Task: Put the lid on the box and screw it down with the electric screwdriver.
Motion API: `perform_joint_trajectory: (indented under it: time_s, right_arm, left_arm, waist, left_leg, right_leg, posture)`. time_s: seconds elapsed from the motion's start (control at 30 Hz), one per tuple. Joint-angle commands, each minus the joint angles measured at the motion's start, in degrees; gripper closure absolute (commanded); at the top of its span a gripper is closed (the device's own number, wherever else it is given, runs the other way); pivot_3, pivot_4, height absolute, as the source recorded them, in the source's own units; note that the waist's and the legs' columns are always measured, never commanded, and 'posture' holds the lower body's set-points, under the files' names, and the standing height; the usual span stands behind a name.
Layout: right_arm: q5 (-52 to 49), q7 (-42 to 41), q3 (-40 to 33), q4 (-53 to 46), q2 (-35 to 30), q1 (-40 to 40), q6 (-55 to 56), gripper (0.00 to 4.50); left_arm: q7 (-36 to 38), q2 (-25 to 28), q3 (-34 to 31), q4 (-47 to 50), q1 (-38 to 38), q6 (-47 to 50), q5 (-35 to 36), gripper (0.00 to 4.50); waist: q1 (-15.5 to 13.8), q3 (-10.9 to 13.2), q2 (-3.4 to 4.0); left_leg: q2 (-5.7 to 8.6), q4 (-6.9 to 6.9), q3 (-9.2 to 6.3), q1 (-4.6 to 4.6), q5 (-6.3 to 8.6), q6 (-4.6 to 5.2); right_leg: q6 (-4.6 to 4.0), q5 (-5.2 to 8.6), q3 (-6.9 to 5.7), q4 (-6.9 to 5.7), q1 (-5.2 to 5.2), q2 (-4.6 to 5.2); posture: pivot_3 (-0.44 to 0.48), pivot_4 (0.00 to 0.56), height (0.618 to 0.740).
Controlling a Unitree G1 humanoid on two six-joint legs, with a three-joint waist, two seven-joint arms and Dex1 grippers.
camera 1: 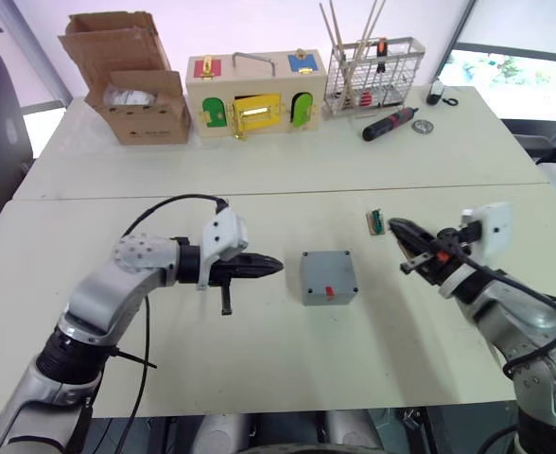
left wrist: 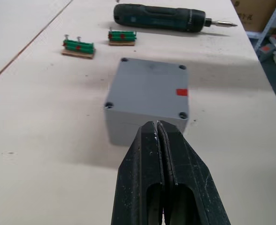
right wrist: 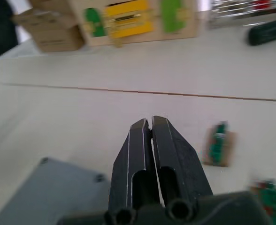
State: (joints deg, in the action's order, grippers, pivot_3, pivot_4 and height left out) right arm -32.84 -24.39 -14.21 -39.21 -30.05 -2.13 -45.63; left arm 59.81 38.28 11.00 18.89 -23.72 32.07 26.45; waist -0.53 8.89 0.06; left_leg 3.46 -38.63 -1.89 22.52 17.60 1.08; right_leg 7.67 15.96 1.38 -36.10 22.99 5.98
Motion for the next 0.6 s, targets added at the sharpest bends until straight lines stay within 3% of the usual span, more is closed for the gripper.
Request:
perform_joint_trajectory:
  time_s: [0.03, 0.27, 0.6]
  right_arm:
    - [-0.5, -2.0, 3.4, -1.0, -0.9, -0.9, 0.9, 4.45]
    - [2.2, -3.6, 7.8, 2.4, -1.2, -1.8, 3.5, 4.45]
    - [3.3, -4.4, 7.9, 4.1, -1.3, -0.9, 5.3, 4.45]
  left_arm:
    - [0.9, 0.9, -1.7, -0.5, -1.1, -1.6, -0.4, 4.50]
    - [-0.1, 0.8, -2.1, 1.2, -0.2, -0.7, -0.3, 4.50]
    - [-1.7, 0.5, -2.2, 3.2, 1.0, -0.2, -0.2, 4.50]
  waist:
    - [-0.1, 0.0, -0.01]
    - [-0.1, 0.0, -0.02]
    - [-0.1, 0.0, -0.03]
  left_leg:
    - [0.00, 0.00, 0.00, 0.00, 0.00, 0.00]
    - [0.01, -0.01, 0.00, 0.01, -0.02, -0.04]
    - [0.00, 0.02, 0.00, 0.01, -0.06, -0.10]
  right_leg:
    - [0.00, 0.00, 0.00, 0.00, 0.00, 0.00]
    - [0.00, 0.00, 0.00, 0.00, 0.00, 0.02]
    - [0.00, 0.00, 0.01, 0.00, 0.03, 0.03]
  posture:
    - [0.000, 0.150, 0.737]
    - [0.000, 0.150, 0.737]
    - [0.000, 0.150, 0.737]
